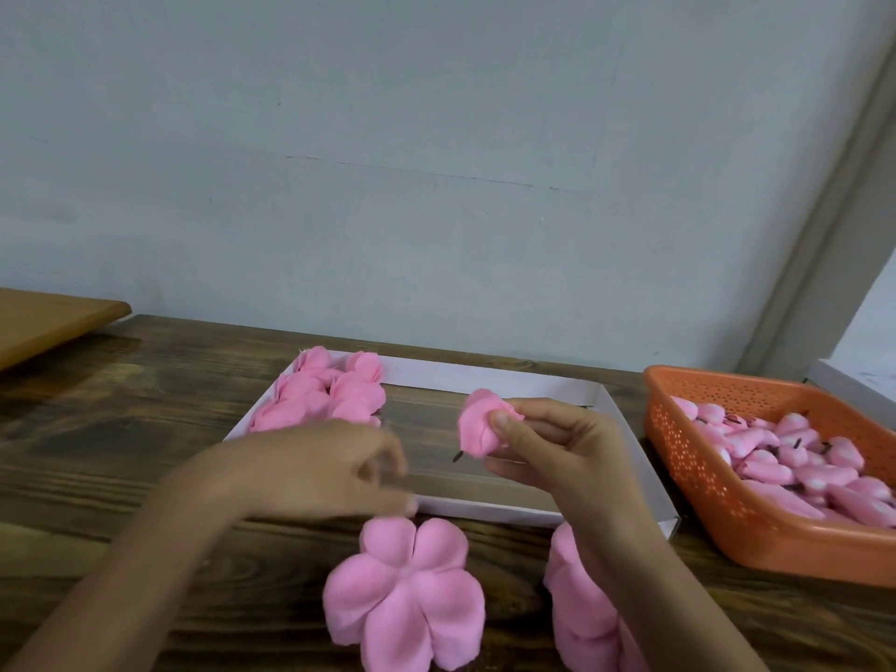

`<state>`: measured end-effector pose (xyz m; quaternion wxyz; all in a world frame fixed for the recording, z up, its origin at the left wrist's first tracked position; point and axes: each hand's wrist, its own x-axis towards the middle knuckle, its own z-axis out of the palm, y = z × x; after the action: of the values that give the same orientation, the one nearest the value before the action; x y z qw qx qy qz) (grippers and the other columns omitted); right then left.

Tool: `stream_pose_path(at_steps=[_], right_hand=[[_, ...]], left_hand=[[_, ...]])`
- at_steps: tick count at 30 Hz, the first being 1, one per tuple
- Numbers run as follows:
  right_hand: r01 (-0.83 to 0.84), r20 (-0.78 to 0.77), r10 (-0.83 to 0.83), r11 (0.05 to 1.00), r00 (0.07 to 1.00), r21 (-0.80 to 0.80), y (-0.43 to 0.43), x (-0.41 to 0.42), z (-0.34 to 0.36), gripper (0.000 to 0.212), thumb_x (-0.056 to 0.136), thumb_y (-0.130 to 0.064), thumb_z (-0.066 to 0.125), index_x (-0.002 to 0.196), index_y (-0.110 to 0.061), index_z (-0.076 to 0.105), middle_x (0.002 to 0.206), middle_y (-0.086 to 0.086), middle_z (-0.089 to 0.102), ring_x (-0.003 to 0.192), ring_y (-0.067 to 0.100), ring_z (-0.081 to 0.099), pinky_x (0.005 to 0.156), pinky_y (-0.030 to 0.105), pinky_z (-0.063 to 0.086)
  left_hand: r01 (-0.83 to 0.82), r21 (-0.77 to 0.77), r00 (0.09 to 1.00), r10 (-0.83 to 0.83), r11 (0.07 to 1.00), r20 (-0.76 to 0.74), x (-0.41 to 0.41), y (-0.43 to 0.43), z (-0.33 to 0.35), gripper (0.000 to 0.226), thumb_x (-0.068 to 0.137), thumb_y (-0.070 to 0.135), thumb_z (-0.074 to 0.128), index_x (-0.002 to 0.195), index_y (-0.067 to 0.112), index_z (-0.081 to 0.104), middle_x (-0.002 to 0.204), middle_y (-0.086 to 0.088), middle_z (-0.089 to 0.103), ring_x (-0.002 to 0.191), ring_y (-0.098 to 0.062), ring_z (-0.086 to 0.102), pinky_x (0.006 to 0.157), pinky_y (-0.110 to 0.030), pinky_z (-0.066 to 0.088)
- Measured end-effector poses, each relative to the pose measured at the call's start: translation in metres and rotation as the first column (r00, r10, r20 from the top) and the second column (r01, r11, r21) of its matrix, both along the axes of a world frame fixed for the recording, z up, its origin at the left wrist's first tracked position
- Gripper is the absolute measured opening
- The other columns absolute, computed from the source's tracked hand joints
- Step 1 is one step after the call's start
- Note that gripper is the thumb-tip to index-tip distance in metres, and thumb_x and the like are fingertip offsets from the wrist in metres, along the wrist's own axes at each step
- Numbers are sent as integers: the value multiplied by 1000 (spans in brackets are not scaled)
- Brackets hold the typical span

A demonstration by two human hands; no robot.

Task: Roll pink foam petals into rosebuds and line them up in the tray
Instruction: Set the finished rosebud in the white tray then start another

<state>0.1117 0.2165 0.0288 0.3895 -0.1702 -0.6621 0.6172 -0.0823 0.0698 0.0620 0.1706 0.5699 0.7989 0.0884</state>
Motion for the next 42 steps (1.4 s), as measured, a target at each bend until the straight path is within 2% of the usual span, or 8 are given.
stream_pose_path(at_steps=[3, 8, 17, 20, 24, 29, 34, 42], right_hand=[[-22, -30, 21, 999, 999, -34, 0, 1, 3, 21, 81, -17, 78, 98, -5, 82, 89, 17, 80, 83, 26, 79, 69, 27, 63], [-45, -47, 45, 999, 998, -2, -4, 0, 6, 20, 82, -15, 76, 96, -3, 82, 88, 17, 80, 82, 24, 79, 69, 25, 62], [-20, -44, 19, 1000, 999, -17, -7, 2, 9, 18, 84, -14, 77, 96, -3, 82, 88, 17, 80, 84, 25, 78, 71, 29, 63], [-15, -35, 14, 1000, 999, -15, -7, 2, 10, 17, 85, -12, 76, 98, -2, 81, 88, 17, 80, 84, 26, 78, 71, 28, 64], [-12, -23, 12, 1000, 1000, -6, -8, 3, 11, 20, 84, -13, 76, 99, -1, 80, 89, 16, 80, 85, 28, 78, 70, 27, 63], [-18, -19, 19, 1000, 1000, 9, -9, 2, 11, 23, 81, -18, 77, 99, -4, 81, 88, 14, 80, 82, 24, 79, 68, 26, 62], [-25, -13, 25, 999, 1000, 26, -9, 1, 8, 21, 83, -16, 77, 99, -5, 82, 88, 15, 80, 82, 24, 79, 69, 27, 62], [-26, -47, 24, 999, 999, -35, -5, 4, 11, 21, 81, -17, 78, 97, -5, 82, 90, 19, 79, 83, 24, 78, 74, 30, 64]], left_hand=[[116, -182, 992, -105, 976, 70, 2, -9, -4, 39, 82, 59, 76, 112, 36, 66, 102, 12, 69, 94, -5, 63, 81, -22, 51], [30, 35, 994, -33, 999, 108, -3, -8, -15, 35, 73, 44, 89, 101, 33, 72, 86, 11, 73, 78, 2, 65, 64, -11, 47], [-35, 243, 993, 6, 969, 118, -8, 4, -24, 15, 74, 28, 86, 74, 39, 78, 73, 19, 74, 73, -2, 69, 64, -15, 51], [-23, 279, 999, 9, 960, 53, -11, 4, -23, 12, 71, 41, 87, 78, 44, 77, 77, 28, 72, 78, 5, 64, 68, -11, 46], [109, 208, 964, -154, 972, 215, -12, 4, -26, 24, 77, 41, 87, 100, 40, 79, 93, 23, 73, 79, 7, 62, 65, -10, 46], [185, 254, 946, -242, 949, 217, -12, 8, -35, 8, 82, 28, 83, 86, 35, 81, 85, 19, 75, 77, -2, 64, 65, -13, 48], [187, 297, 938, -261, 936, 230, -14, 6, -34, 6, 82, 27, 83, 81, 31, 79, 83, 13, 74, 80, -14, 66, 72, -30, 56], [60, 405, 683, -333, 913, 650, -10, -3, -21, 15, 94, 12, 74, 86, 22, 68, 85, -1, 73, 85, -13, 68, 82, -22, 53]])
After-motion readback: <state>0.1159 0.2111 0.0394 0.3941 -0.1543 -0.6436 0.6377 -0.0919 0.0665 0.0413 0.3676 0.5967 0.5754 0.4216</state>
